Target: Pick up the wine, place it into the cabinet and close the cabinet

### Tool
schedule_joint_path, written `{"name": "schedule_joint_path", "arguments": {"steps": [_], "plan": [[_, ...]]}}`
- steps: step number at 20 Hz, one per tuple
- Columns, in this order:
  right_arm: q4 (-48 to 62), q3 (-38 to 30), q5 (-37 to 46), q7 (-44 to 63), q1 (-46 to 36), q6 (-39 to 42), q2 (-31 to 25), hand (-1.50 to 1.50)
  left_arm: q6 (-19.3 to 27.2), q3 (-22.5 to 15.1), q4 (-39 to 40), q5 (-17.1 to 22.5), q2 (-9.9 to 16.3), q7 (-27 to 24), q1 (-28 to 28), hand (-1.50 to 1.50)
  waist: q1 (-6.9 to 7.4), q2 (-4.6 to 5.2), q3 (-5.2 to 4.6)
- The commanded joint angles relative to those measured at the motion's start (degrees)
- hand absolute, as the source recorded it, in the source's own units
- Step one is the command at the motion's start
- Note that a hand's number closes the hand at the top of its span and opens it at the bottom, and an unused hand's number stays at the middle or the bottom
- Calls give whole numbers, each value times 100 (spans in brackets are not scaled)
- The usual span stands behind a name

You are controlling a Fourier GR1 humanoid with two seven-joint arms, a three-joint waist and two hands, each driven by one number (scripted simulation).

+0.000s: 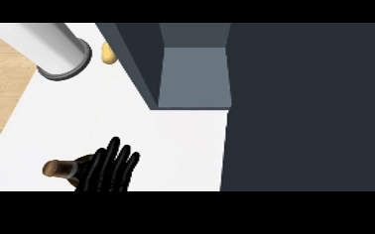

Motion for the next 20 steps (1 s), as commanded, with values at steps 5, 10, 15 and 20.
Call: {"name": "schedule_joint_path", "arguments": {"steps": [5,10,15,20], "plan": [[-430,-136,-74,682,-373,-201,-59,-150,468,-187,-704,-587,268,325,28,-150,36,-5,-2],[-402,218,341,573,-362,-356,143,-150,559,346,-924,-652,308,963,-407,-150,10,-1,2],[-682,266,378,737,-238,-439,128,-150,526,782,-1334,-415,621,1325,-473,-150,4,-13,3],[-817,-94,85,871,-220,-353,-46,-150,502,1539,-1382,28,855,1468,-610,-150,-25,-5,3]]}}
